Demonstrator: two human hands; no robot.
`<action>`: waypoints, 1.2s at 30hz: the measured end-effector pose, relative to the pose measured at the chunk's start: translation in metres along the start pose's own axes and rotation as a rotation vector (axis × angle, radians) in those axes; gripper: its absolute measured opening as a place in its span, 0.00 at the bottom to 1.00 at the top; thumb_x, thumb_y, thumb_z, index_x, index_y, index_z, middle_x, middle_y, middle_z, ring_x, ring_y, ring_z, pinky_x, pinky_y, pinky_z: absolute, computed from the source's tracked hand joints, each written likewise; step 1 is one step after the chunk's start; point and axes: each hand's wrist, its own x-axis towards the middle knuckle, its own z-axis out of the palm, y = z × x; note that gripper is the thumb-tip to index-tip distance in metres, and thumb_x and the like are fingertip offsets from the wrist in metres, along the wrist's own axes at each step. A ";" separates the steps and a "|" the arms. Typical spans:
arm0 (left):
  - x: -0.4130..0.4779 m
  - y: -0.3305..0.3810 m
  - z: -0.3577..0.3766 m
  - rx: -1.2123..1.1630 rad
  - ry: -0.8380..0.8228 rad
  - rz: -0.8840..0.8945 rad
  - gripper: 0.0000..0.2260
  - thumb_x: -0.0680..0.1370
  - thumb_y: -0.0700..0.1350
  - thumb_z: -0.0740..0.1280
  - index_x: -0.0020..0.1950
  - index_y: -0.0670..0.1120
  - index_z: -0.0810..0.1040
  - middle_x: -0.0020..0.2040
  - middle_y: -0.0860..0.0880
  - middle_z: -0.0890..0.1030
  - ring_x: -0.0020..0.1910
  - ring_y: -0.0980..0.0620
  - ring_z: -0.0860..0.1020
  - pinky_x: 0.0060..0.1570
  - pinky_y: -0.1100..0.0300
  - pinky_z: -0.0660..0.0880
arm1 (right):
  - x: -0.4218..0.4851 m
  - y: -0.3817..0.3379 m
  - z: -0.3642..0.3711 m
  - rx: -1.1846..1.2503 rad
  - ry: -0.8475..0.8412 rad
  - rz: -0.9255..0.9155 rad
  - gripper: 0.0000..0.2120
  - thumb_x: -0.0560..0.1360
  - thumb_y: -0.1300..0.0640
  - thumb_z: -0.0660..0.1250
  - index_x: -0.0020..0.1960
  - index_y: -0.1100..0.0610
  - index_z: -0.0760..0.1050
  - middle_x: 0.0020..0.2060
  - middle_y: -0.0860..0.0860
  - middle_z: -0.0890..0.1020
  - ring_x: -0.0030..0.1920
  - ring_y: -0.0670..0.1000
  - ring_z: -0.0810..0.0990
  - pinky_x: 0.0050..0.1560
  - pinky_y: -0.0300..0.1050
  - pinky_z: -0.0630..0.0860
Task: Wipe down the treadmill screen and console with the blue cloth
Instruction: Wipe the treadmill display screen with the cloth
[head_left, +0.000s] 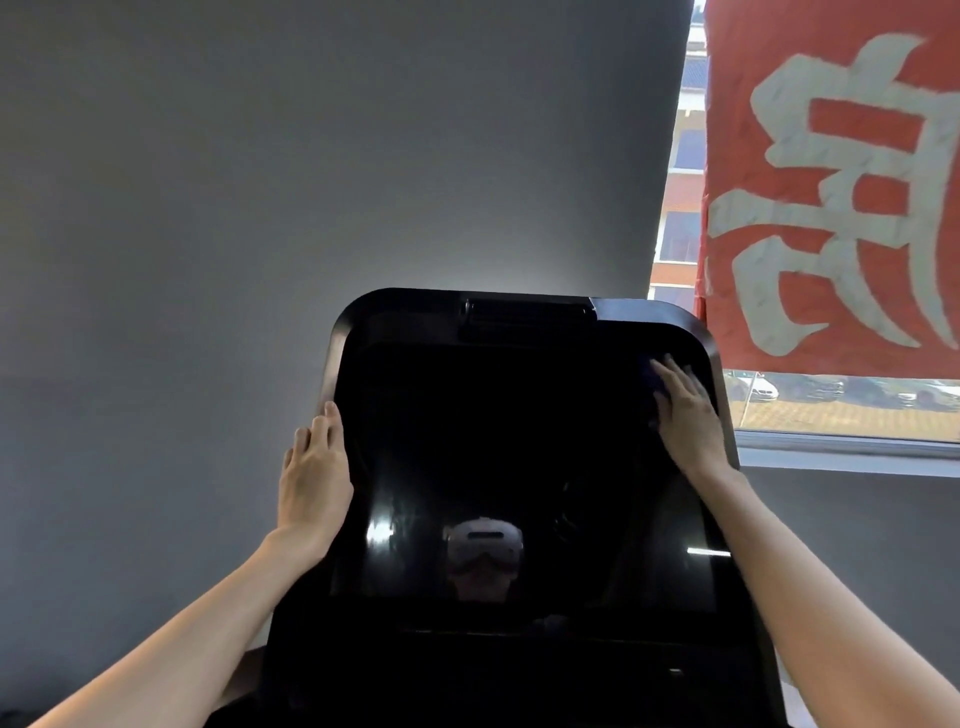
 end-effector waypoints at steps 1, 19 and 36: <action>0.000 -0.001 0.001 0.004 0.003 0.007 0.34 0.71 0.27 0.61 0.75 0.34 0.53 0.64 0.41 0.70 0.57 0.43 0.70 0.59 0.50 0.72 | -0.004 -0.008 0.004 -0.027 0.018 -0.006 0.22 0.79 0.64 0.58 0.73 0.56 0.64 0.73 0.53 0.64 0.74 0.58 0.58 0.72 0.55 0.59; 0.001 -0.004 -0.002 -0.089 0.022 -0.019 0.33 0.72 0.28 0.61 0.76 0.38 0.54 0.64 0.44 0.69 0.59 0.46 0.69 0.52 0.54 0.76 | -0.054 0.000 0.014 -0.029 -0.227 -0.628 0.21 0.77 0.65 0.60 0.69 0.55 0.69 0.70 0.50 0.68 0.73 0.53 0.61 0.72 0.50 0.60; -0.062 -0.026 0.045 -0.439 0.026 -0.120 0.27 0.83 0.49 0.49 0.77 0.51 0.37 0.78 0.52 0.41 0.77 0.54 0.46 0.75 0.51 0.48 | -0.116 -0.060 0.043 -0.002 -0.116 -0.371 0.25 0.76 0.64 0.63 0.72 0.53 0.66 0.72 0.48 0.65 0.75 0.52 0.57 0.74 0.51 0.55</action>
